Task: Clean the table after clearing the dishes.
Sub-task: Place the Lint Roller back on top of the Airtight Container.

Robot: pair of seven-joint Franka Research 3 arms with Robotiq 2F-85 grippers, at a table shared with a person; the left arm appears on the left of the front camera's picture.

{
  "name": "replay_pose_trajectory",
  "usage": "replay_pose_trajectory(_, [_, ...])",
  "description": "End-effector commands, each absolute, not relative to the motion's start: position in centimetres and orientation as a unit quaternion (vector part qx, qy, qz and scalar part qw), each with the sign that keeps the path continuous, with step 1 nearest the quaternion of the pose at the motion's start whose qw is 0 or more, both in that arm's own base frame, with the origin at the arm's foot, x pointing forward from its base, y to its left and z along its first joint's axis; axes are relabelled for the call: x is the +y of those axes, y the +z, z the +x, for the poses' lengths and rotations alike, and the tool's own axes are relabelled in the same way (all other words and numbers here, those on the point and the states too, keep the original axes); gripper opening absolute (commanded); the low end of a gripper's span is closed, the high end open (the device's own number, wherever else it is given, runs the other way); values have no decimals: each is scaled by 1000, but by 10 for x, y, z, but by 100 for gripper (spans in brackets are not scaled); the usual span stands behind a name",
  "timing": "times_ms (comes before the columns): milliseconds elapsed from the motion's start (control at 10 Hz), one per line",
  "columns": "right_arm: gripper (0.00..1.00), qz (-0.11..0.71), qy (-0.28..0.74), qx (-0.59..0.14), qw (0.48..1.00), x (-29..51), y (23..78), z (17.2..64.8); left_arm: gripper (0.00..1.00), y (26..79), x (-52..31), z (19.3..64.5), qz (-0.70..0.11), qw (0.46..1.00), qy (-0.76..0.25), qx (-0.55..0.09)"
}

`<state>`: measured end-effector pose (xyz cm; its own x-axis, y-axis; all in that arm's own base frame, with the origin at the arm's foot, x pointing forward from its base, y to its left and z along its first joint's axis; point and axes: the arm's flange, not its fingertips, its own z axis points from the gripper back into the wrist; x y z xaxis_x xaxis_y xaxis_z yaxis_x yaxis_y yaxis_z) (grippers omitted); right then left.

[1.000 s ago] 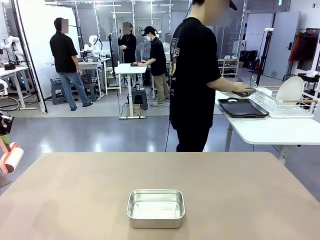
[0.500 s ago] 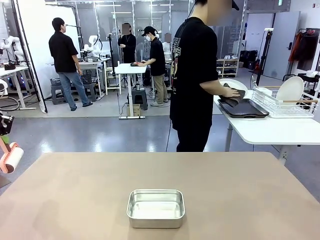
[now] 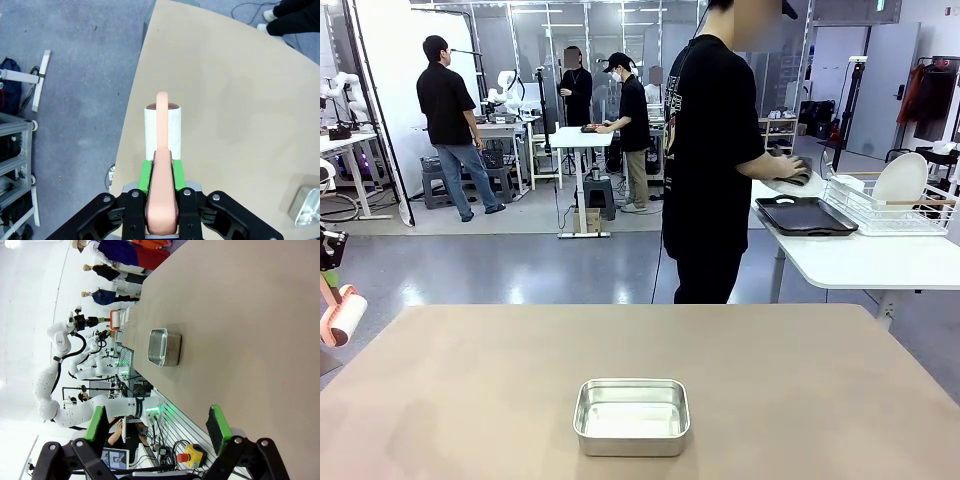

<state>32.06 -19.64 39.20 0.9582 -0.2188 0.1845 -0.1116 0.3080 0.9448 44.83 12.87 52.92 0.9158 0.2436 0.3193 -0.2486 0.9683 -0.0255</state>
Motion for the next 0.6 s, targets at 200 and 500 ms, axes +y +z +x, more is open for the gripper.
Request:
replay_pose_trajectory(200, [100, 586, -35, -145, 797, -195, 393, 320, 21, 589, 38, 439, 46, 969, -63, -234])
replay_pose_trajectory(500, [100, 586, -35, -145, 797, -195, 393, 320, 21, 613, -37, 428, 21, 946, -208, -248])
